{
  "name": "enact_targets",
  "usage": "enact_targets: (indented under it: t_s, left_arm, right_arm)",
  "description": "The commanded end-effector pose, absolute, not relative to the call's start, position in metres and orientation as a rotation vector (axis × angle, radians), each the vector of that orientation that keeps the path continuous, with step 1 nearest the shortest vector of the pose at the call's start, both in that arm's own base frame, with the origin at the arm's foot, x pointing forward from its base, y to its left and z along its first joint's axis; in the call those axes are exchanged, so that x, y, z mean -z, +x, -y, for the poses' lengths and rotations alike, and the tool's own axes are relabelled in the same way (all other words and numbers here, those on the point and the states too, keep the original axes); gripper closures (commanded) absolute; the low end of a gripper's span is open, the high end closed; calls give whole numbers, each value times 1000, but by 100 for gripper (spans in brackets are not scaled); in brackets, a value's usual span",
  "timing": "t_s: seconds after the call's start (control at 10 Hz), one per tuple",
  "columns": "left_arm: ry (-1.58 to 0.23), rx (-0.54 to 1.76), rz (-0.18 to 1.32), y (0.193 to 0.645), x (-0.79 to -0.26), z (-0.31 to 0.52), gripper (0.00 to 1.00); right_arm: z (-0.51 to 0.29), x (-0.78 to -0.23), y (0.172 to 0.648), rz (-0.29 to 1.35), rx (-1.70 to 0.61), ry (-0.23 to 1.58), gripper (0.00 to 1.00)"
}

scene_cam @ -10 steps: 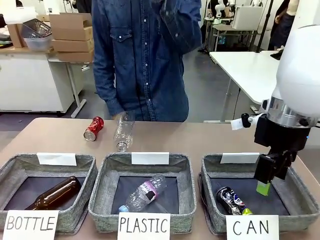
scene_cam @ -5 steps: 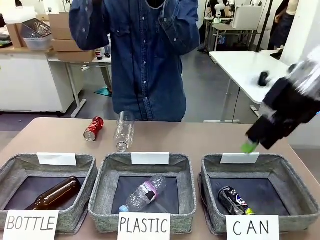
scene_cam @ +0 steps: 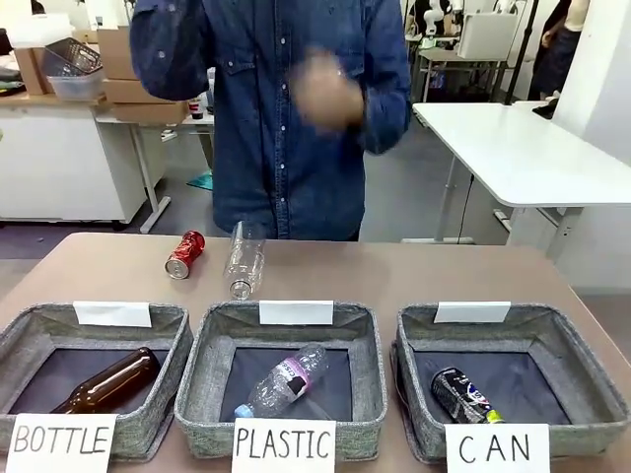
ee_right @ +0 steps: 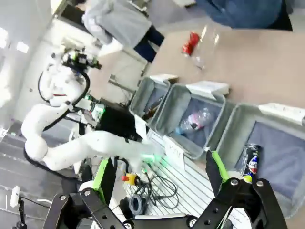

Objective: Sort the can waste into the basket.
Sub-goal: Pick up the can waste from the table and place it in the right Fabric basket.

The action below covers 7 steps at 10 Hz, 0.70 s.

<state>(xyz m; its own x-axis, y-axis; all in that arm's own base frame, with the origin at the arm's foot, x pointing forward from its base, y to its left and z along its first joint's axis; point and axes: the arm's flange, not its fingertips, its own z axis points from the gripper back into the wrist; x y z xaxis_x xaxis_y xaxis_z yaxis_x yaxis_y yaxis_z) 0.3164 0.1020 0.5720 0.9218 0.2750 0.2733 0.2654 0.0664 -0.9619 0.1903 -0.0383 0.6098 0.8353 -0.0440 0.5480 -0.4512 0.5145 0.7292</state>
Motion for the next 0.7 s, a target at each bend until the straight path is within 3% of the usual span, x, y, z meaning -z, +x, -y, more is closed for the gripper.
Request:
enact_targets:
  t_s: [0.0, 0.6]
  left_arm:
    - [-1522, 17, 447, 316, -572, -103, 0]
    - [-1522, 17, 447, 316, -572, -103, 0]
  right_arm:
    - [-1, -605, 205, 467, -316, 863, 0]
    - [-1, -605, 205, 467, -316, 863, 0]
